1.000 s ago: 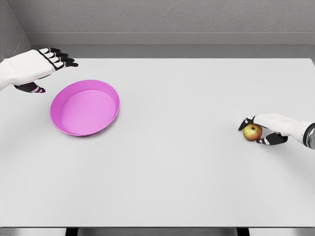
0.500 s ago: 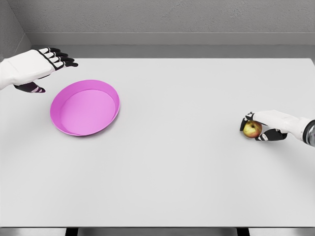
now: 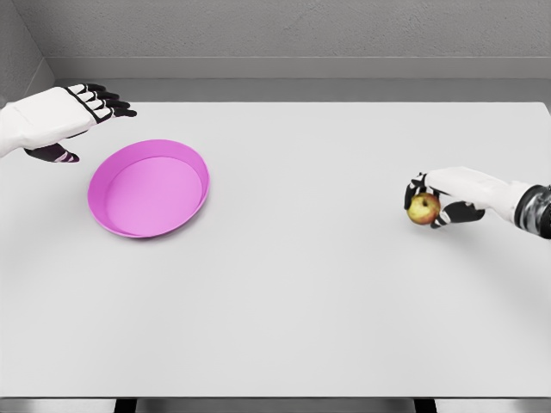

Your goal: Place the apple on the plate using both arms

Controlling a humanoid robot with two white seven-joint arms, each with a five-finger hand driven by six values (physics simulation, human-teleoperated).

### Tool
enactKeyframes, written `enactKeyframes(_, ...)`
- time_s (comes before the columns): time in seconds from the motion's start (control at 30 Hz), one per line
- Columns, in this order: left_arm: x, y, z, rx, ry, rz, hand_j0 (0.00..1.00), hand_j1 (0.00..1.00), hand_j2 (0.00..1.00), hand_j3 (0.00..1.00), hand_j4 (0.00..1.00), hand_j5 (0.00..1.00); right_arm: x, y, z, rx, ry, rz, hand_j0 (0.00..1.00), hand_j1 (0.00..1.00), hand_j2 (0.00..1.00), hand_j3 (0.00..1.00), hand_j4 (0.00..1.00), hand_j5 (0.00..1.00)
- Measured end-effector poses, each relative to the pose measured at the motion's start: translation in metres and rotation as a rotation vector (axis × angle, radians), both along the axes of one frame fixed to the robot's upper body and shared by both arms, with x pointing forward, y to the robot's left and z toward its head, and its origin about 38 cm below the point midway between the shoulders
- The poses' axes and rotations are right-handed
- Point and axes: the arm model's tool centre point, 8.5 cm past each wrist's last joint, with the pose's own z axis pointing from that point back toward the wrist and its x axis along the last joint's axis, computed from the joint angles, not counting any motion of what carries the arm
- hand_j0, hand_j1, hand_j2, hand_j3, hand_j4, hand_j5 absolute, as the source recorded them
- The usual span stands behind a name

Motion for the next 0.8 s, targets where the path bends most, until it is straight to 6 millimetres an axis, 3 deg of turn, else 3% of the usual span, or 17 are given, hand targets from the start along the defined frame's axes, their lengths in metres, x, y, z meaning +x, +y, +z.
enactKeyframes(0.7, 0.0, 0.0, 0.001, 0.0, -0.002, 0.0, 1.0, 1.0, 1.0, 1.0, 1.0, 1.0, 0.014, 0.088, 0.02, 0.167, -0.062, 0.158, 0.38, 0.38, 0.38, 0.38, 0.38, 0.38)
enactKeyframes(0.8, 0.0, 0.0, 0.0, 0.0, 0.0, 0.0, 1.0, 1.0, 1.0, 1.0, 1.0, 1.0, 0.015, 0.094, 0.022, 0.176, -0.066, 0.17, 0.43, 0.43, 0.43, 0.43, 0.43, 0.43)
